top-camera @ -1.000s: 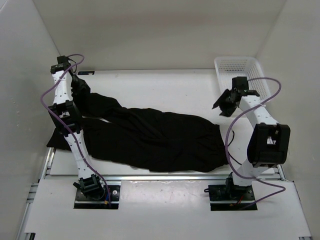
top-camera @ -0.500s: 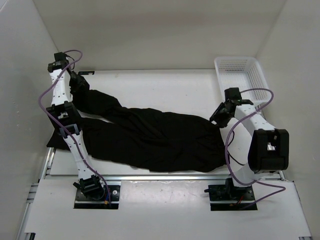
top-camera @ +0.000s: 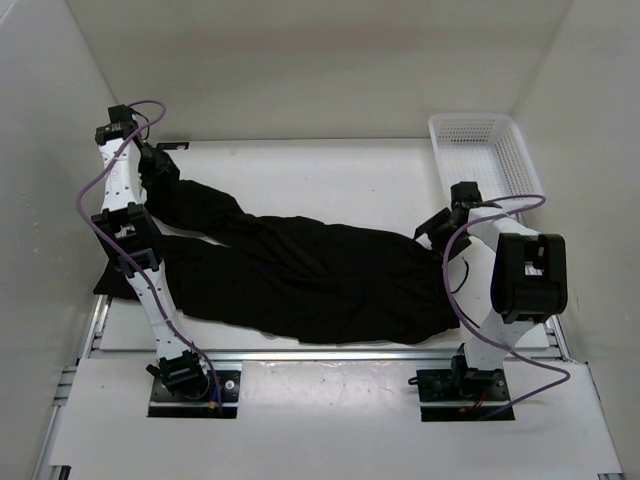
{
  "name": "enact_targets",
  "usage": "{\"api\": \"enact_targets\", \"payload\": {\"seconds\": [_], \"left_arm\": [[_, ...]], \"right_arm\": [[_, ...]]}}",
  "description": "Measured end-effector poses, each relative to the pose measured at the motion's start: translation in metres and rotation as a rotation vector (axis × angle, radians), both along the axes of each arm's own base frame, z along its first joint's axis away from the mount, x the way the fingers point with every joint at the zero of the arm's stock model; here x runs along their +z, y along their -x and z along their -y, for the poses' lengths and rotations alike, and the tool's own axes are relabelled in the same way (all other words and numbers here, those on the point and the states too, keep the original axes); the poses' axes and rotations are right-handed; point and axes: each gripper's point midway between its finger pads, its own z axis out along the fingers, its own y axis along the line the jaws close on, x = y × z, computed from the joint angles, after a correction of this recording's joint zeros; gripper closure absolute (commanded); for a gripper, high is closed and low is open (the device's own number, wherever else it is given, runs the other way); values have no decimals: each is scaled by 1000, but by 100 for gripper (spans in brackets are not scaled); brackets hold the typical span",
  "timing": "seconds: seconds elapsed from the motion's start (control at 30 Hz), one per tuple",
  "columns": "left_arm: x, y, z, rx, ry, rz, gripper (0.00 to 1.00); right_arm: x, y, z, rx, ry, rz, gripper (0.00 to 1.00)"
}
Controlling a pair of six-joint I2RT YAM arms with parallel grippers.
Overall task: Fold and stack the trousers
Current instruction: Flatten the trousers out
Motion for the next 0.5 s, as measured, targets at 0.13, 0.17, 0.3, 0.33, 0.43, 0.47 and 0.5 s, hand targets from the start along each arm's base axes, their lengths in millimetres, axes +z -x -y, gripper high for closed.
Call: {"api": "enact_targets", "payload": {"seconds": [0.13, 0.17, 0.3, 0.33, 0.43, 0.47, 0.5], "left_arm": [[0, 0, 0, -2, -1, -1, 90], [0, 0, 0, -2, -1, -1, 90], [0, 0, 0, -2, -1, -1, 90], [0, 0, 0, -3, -1, -1, 90], [0, 0, 0, -3, -1, -1, 90], [0, 0, 0, -3, -1, -1, 90], [0, 0, 0, -3, -1, -1, 90]], "right_arm": [[-7, -2, 2, -34, 6, -23, 43], [-8, -2, 4, -40, 13, -24, 48], [-13, -3, 12, -76, 34, -32, 87], [-14, -3, 15, -89, 36, -33, 95], [-14, 0, 21, -115, 40, -22, 100], [-14, 2, 24, -124, 47, -17, 100], [-13, 5, 26, -128, 54, -15, 100]]}}
